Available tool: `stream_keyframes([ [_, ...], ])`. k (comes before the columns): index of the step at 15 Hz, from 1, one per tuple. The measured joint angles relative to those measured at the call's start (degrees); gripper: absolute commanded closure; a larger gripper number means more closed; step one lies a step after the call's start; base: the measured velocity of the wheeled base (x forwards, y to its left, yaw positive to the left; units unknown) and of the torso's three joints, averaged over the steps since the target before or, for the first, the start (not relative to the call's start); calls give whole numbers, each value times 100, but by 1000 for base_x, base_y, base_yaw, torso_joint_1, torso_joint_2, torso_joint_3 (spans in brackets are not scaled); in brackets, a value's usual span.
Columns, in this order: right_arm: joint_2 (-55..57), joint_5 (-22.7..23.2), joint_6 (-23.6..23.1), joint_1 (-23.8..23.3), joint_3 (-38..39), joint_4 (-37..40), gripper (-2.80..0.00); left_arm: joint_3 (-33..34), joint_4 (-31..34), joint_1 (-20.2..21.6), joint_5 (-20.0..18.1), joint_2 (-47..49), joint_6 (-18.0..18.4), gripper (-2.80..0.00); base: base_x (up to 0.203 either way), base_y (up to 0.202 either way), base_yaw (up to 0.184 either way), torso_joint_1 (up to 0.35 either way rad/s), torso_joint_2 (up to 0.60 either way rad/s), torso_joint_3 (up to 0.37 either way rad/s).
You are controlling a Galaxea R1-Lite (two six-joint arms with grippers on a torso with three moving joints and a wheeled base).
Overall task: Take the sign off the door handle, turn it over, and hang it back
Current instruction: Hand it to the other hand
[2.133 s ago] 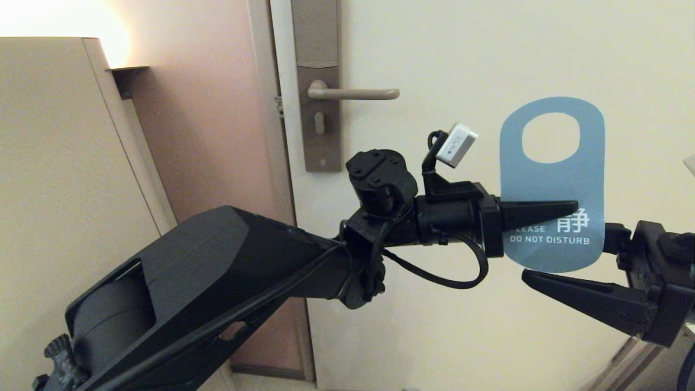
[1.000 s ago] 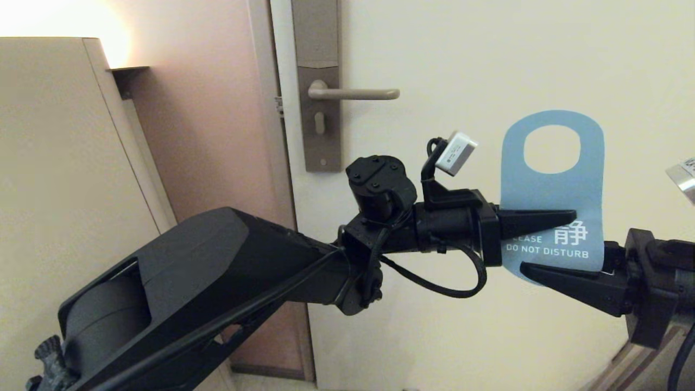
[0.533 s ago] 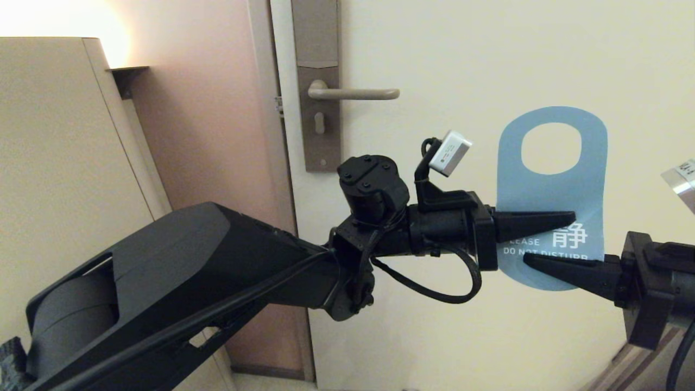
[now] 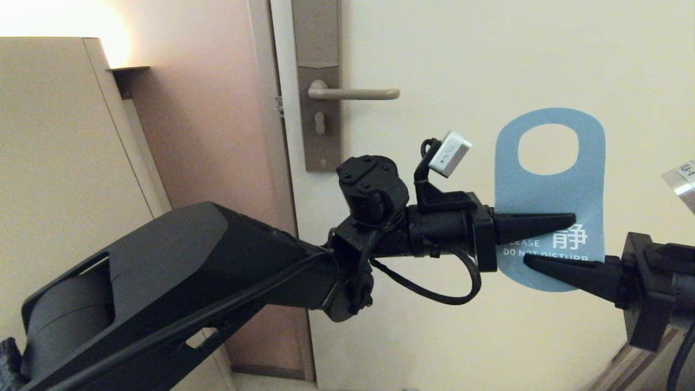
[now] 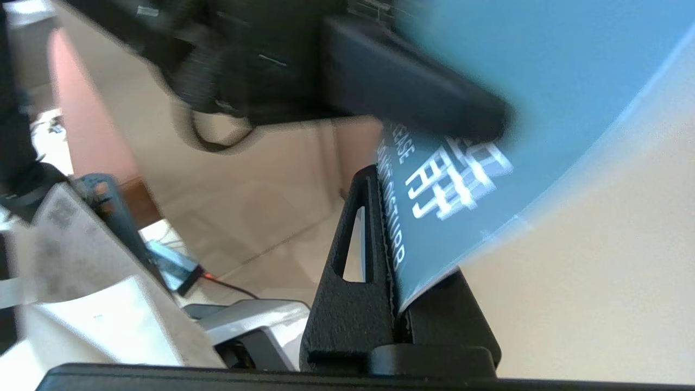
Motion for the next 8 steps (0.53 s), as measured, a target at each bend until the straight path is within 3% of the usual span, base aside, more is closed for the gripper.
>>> stream_keyframes([
  [8,-9,-19,0,0,20,-15,0,85,5,96,-30,15,55,-280,0,0,0,0,0,0],
])
